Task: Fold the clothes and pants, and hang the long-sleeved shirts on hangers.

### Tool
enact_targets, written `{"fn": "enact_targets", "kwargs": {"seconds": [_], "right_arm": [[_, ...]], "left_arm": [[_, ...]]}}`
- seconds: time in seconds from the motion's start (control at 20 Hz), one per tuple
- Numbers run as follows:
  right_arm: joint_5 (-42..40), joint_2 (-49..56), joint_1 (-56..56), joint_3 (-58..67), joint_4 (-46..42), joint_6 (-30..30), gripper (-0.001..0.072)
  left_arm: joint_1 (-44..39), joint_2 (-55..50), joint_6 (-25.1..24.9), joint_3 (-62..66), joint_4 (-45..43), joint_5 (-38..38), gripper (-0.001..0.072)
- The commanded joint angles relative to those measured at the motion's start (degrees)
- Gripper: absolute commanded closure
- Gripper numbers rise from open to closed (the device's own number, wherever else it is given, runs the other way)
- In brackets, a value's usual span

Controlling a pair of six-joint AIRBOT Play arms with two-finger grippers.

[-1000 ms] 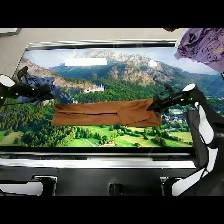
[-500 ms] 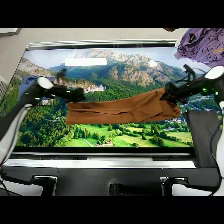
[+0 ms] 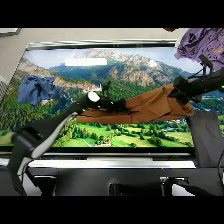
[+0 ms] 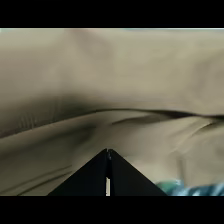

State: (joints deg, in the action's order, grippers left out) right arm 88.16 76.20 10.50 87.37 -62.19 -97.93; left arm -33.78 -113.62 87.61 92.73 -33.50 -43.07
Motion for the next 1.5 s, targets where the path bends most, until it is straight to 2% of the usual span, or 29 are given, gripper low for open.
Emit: {"fn": "enact_targets", "kwargs": {"seconds": [0.0, 0.15, 0.35, 0.55, 0.65, 0.9, 1.05, 1.2, 1.45], "right_arm": [[2.21, -0.72, -0.04, 0.28, -0.24, -1.95, 0.0682], [2.23, -0.74, -0.04, 0.28, 0.04, -3.56, 0.0682], [2.4, -0.74, -0.04, 0.28, 0.2, -3.93, 0.0682], [1.25, -0.72, -0.04, 0.28, 0.94, -5.51, 0.0682], [-0.98, -0.72, -0.07, 0.28, 4.02, -6.58, 0.0682], [-6.05, -0.72, -0.28, 0.28, 14.32, -8.55, 0.0683], [-7.61, -0.66, -4.2, 0.28, 14.56, -9.53, 0.0683], [-12.22, -0.02, -11.04, 0.28, 12.72, -12.5, 0.0683], [-19.21, 3.82, -20.96, 0.28, 12.02, -16.02, 0.0683]], "left_arm": [[-5.77, -7.74, 2.14, 9.27, 5.68, 1.14, 0.0692], [-8.0, -12.37, 5.62, 15.87, 5.68, 1.14, 0.0692], [-8.26, -13.57, 5.86, 18.45, 5.7, 0.31, 0.0692], [-3.5, -12.37, 5.81, 18.45, 4.59, -8.24, 0.0694], [0.02, -9.97, 5.97, 18.43, -1.55, -14.21, 0.0694], [10.43, 1.42, 10.16, 18.43, -27.1, -28.92, 0.0694], [17.16, 8.5, 10.16, 18.43, -36.94, -36.44, 0.0693], [23.87, 14.67, 10.16, 18.43, -41.22, -40.63, 0.0693], [33.22, 21.4, 9.94, 18.43, -41.4, -44.39, 0.0692]]}}
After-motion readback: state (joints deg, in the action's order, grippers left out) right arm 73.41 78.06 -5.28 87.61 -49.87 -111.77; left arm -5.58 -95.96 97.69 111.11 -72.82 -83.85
